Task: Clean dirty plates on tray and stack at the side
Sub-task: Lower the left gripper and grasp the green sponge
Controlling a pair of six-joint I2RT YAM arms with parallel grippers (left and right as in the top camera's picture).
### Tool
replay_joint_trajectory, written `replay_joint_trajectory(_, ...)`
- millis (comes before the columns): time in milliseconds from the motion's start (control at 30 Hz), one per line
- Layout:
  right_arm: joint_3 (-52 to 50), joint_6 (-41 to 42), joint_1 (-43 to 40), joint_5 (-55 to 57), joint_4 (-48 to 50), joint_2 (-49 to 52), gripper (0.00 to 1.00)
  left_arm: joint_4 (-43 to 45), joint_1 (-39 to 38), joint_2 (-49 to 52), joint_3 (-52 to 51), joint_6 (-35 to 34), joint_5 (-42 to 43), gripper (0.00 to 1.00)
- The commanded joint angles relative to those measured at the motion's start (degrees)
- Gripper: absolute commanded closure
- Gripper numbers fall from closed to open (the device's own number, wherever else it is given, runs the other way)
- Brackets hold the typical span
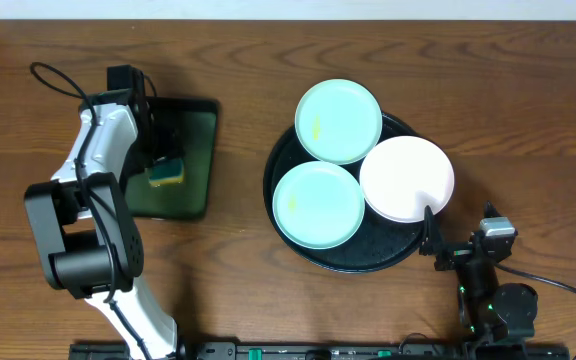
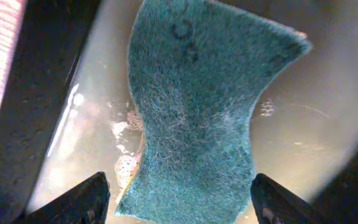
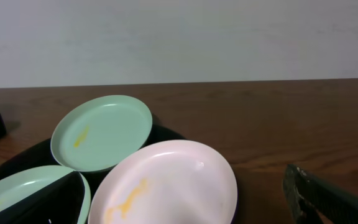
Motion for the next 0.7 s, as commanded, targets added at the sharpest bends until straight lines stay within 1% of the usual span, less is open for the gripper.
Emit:
replay_joint_trajectory(0, -0.1, -0.7, 0.6, 0.2, -0.2, -0.1, 0.01, -0.2, 0.2, 2.6, -0.6, 0.6, -0.1, 0.26)
replay_joint_trajectory(67, -0.1, -0.7, 0.6, 0.2, -0.2, -0.1, 0.01, -0.2, 0.2, 3.5, -0.6, 0.6, -0.1, 0.26)
replay_joint_trajectory(100, -0.1, -0.7, 0.6, 0.2, -0.2, -0.1, 0.01, -0.2, 0.2, 3.7, -0.7, 0.6, -0.1, 0.31)
replay_joint_trajectory(200, -0.1, -0.7, 0.6, 0.2, -0.2, -0.1, 0.01, -0.7, 0.2, 3.9, -0.7, 0.5, -0.1, 0.64)
replay_joint_trajectory(233, -0.1, -0.7, 0.6, 0.2, -0.2, -0.1, 0.01, -0.9, 0.2, 3.9, -0.7, 0.6, -0.1, 0.72)
replay_joint_trajectory(300, -0.1, -0.7, 0.6, 0.2, -0.2, -0.1, 0.01, -1.5, 0.2, 3.9, -0.7, 0.5, -0.1, 0.81)
replay_joint_trajectory(333, -0.1, -0.7, 0.6, 0.2, -0.2, -0.1, 0.01, -1.7, 0.2, 3.9, -0.7, 0.5, -0.1, 0.90)
replay_joint_trajectory(367, -0.1, -0.7, 0.6, 0.2, -0.2, -0.1, 0.01, -1.7, 0.2, 3.9, -0.7, 0.5, -0.1, 0.92)
replay_joint_trajectory(500, -0.1, -0.7, 0.6, 0.2, -0.2, -0.1, 0.01, -1.4, 0.2, 3.9, -0.7, 0.5, -0.1, 0.93)
replay_joint_trajectory(533, -0.1, -0.7, 0.6, 0.2, -0.2, -0.1, 0.01, -1.1, 0.2, 3.9, -0.7, 0.5, -0.2, 0.92)
replay_joint_trajectory(567, -0.1, -0.7, 0.6, 0.2, -0.2, -0.1, 0.01, -0.7, 0.2, 3.9, -0.7, 0.5, -0.2, 0.84)
replay_joint_trajectory(633, -0.1, -0.7, 0.6, 0.2, -0.2, -0.1, 0.01, 0.5, 0.2, 3.9, -0.7, 0.6, -0.6, 0.33)
replay_joint_trajectory(667, -0.1, -0.7, 0.6, 0.2, -0.2, -0.1, 0.01, 1.4, 0.2, 3.9, -0.7, 0.6, -0.9, 0.22)
